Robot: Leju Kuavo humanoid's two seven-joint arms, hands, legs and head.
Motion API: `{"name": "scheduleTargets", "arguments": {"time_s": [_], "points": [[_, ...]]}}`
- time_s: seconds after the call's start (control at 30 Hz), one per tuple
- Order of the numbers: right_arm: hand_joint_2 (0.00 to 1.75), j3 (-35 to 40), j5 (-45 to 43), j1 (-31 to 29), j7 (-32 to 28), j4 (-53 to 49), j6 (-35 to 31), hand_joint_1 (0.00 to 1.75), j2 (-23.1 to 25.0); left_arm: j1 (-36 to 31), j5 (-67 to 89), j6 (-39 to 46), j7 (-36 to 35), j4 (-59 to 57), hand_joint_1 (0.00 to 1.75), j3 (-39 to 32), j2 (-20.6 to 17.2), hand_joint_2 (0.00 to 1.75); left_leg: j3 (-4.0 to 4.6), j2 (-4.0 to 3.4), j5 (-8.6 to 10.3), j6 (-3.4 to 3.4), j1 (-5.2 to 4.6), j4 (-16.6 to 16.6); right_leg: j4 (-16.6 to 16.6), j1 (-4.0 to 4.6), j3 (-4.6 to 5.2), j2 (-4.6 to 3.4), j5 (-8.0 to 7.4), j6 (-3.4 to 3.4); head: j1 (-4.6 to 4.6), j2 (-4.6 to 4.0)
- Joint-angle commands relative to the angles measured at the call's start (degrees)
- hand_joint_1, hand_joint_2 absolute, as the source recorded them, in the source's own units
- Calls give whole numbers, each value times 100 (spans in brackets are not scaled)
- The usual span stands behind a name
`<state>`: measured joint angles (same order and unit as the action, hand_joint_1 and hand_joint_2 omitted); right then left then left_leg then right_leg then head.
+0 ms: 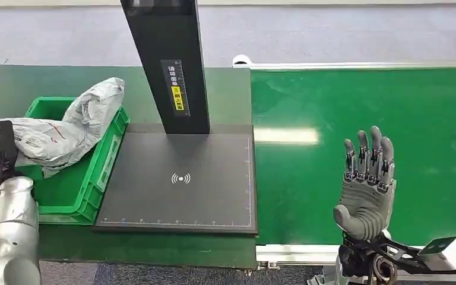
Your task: Moved the parcel from conveyor to table for the left to box.
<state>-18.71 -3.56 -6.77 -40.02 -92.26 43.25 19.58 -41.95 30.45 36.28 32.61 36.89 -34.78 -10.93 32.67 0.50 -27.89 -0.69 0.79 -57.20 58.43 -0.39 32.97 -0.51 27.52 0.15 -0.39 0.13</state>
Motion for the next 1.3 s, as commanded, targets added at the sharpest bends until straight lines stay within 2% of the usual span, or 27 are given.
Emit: {"name": "scheduleTargets", "arguments": {"time_s": [0.03, 0.17, 0.23, 0.27, 0.3, 0.33, 0.43, 0.47, 0.57, 0.63, 1.13, 1.17, 1.3], "points": [[175, -215, 21, -174, 2, 403, -2, 0, 25, -511, 43, 97, -67, -1210, 175, -355, -84, 175, -7, 6, 6, 4, 0, 8, -10, 2, -11, 13, -4, 0, 0, 0], [175, -236, 65, -198, 2, 455, -20, 0, 24, -402, 499, 341, -302, -1066, 175, -385, -13, 175, -6, 0, 6, 3, -2, 8, -8, -1, -6, 6, -5, -1, -2, 0], [175, -266, 97, -202, 2, 415, -60, 0, 35, -420, 547, 206, -318, -1009, 175, -447, 26, 175, -10, 1, 5, 2, -1, 8, -8, 0, -8, 7, -5, -1, -2, 0], [175, -299, 105, -214, 2, 426, -75, 0, 36, -461, 506, -122, -315, -979, 175, -522, 72, 175, -9, 2, 4, 2, -1, 6, -6, -1, -7, 7, -4, -1, -2, 0], [175, -316, 108, -216, 2, 426, -87, 0, 34, -481, 416, -338, -279, -948, 63, -590, 113, 175, -11, 4, 7, 3, 0, 10, -12, 1, -11, 11, -6, -1, -2, 0], [175, -345, 111, -217, 2, 445, -98, 0, 29, -493, 263, -758, -119, -839, 0, -702, 203, 175, -8, 6, 5, 2, 0, 5, -6, 1, -7, 12, -3, 0, -2, 0], [175, -381, 112, -216, 2, 466, -126, 0, 25, -471, -212, -1836, 366, -514, 0, -856, 444, 175, -9, 19, 12, 6, 0, 11, -16, 2, -14, 27, -6, 2, -2, 0], [175, -365, 138, -219, 2, 467, -153, 0, 29, -330, -485, -2642, 569, -146, 0, -820, 644, 175, -6, 16, 8, 5, 1, 4, -10, 2, -10, 23, -4, 2, -2, 0], [175, -277, 179, -270, 2, 584, -220, 0, 36, -127, -935, -4042, 689, 208, 0, -595, 950, 175, -9, 14, 6, 5, -2, 5, -9, -1, -14, 21, -3, 3, -2, 0], [175, -230, 162, -278, 2, 632, -280, 0, 22, 38, -1201, -4652, 711, 483, 0, -405, 1088, 175, -10, 15, 7, 6, -4, 7, -11, -3, -17, 22, -4, 3, -2, 0], [175, -219, 155, -275, 2, 634, -308, 0, 15, 130, -1274, -4747, 680, 649, 0, -301, 1143, 175, -11, 7, 8, 7, -7, 9, -12, -6, -14, 14, -8, 3, -2, 0], [175, -233, 133, -252, 2, 620, -339, 0, 1, 303, -1492, -5060, 636, 1005, 0, -106, 1202, 175, -10, 9, 5, 6, -7, 6, -8, -6, -14, 13, -6, 3, -2, 0], [175, -299, 85, -150, 2, 524, -363, 0, -3, 772, -1799, -5186, 524, 2238, 0, 429, 1581, 175, -11, 11, 6, 7, -6, 9, -15, -5, -18, 18, -6, 4, -2, 0]]}}
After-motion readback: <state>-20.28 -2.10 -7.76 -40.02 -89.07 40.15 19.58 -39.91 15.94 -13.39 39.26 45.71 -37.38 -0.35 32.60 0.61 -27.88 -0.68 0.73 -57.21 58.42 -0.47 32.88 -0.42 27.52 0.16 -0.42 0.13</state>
